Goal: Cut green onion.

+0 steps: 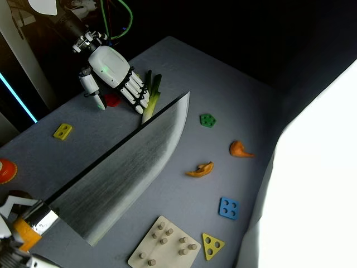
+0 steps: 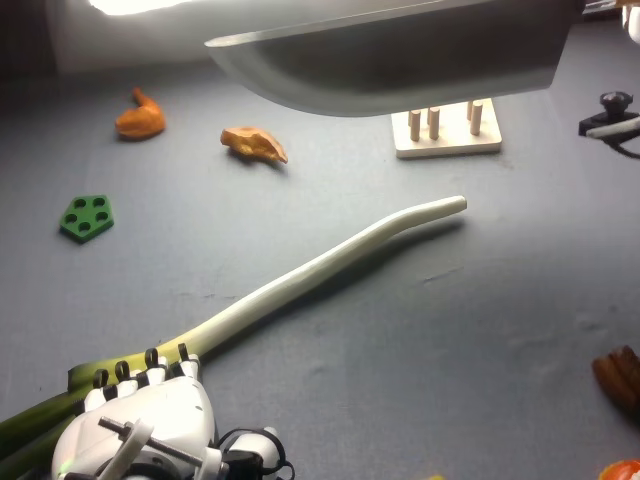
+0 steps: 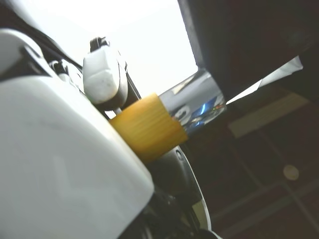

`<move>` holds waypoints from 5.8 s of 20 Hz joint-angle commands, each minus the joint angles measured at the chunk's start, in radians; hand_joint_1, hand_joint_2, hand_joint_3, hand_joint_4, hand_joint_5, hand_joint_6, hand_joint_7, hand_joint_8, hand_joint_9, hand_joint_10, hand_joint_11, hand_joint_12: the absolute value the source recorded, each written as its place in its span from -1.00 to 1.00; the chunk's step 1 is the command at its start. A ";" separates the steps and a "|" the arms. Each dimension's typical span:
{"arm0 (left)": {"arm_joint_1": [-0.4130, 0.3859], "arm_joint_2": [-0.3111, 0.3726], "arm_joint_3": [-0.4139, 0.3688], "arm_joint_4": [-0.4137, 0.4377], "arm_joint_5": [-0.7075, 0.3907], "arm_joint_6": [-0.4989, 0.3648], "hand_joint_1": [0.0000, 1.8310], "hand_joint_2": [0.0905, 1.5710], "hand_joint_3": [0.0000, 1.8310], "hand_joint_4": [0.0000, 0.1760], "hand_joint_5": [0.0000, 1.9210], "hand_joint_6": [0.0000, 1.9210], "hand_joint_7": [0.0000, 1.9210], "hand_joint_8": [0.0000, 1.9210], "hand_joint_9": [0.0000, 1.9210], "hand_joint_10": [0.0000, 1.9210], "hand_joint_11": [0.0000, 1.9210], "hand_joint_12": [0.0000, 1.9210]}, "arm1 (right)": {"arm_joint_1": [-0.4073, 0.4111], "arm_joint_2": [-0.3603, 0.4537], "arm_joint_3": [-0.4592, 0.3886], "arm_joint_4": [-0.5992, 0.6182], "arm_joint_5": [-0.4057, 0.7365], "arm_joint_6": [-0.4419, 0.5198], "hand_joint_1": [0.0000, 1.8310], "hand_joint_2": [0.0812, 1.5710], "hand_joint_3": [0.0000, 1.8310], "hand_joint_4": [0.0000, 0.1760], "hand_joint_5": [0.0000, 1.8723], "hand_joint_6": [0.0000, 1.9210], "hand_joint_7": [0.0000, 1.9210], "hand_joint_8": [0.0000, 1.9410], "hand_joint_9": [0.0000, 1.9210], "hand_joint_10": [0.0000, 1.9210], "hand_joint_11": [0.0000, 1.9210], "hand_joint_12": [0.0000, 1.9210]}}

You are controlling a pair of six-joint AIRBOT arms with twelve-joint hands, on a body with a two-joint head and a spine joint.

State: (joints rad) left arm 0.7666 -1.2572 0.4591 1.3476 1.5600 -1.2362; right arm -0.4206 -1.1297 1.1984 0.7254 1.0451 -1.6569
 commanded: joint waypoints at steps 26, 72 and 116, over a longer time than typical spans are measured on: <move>-0.135 0.091 0.011 0.119 -0.083 0.174 -0.52 0.64 -1.00 -1.00 -0.97 -0.99 -0.85 -0.99 -0.90 -0.99 -1.00 -0.73 | -0.016 -0.222 0.563 -0.261 -0.114 0.434 0.79 -0.05 -0.19 1.00 0.41 1.00 0.59 1.00 0.68 1.00 0.73 1.00; -0.383 0.287 0.150 0.098 -0.668 0.649 -0.43 0.64 -1.00 -0.81 -0.92 -1.00 -0.83 -0.99 -0.87 -0.99 -1.00 -0.63 | -0.045 -0.282 0.667 -0.312 -0.182 0.539 0.82 -0.18 0.00 1.00 0.60 1.00 0.65 1.00 0.71 1.00 0.74 1.00; -0.392 0.279 0.135 0.089 -0.667 0.649 -0.41 0.64 -1.00 -0.70 -0.93 -1.00 -0.92 -1.00 -0.94 -1.00 -1.00 -0.78 | -0.164 -0.312 0.731 -0.335 -0.149 0.580 0.04 0.00 -1.00 -0.18 -1.00 -1.00 -1.00 -1.00 -1.00 -1.00 -1.00 -1.00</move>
State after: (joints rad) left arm 0.3866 -0.9756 0.5968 1.3605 0.8806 -0.5911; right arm -0.5892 -1.4494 1.9156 0.3828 0.7727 -1.0786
